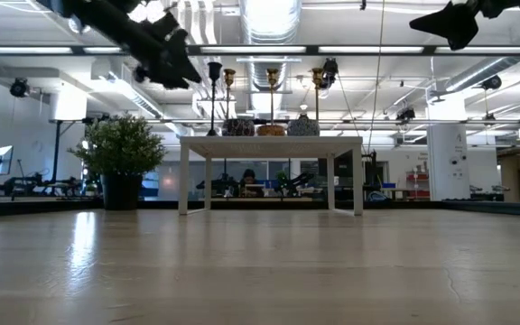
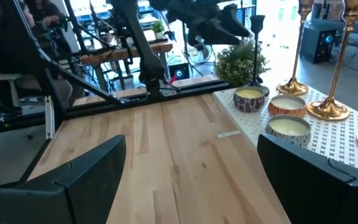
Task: Pick & Place candle stick holders
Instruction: Put the black candle holder on the shelf
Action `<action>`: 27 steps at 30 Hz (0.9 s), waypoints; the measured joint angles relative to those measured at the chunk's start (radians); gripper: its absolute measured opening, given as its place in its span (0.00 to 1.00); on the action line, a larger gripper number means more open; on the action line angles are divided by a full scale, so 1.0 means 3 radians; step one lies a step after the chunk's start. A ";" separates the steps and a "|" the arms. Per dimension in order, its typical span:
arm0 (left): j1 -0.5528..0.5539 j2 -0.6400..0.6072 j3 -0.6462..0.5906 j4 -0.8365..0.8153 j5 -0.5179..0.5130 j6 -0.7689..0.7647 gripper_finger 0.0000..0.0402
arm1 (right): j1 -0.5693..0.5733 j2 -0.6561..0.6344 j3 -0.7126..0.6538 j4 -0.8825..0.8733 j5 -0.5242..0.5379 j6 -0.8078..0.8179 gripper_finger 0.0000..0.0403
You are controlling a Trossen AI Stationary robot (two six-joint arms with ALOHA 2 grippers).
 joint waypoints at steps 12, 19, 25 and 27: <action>-0.0139 -0.1593 -0.0829 -0.0128 0.1210 -0.0227 0.69 | 0.0004 0.0015 0.0030 -0.0147 -0.1068 -0.0254 0.89; -0.0146 -0.2439 -0.1611 0.0198 0.1244 -0.0571 0.69 | 0.0169 0.0284 0.0032 -0.0557 -0.0999 0.0164 0.89; -0.0146 -0.2840 -0.1989 0.0521 0.1237 -0.0857 0.69 | 0.0454 0.0635 0.0119 -0.0402 -0.0744 0.0216 0.89; -0.0147 -0.2905 -0.2103 0.0411 0.1240 -0.0957 0.69 | 0.0568 0.0762 0.0171 -0.0402 -0.0650 0.0284 0.89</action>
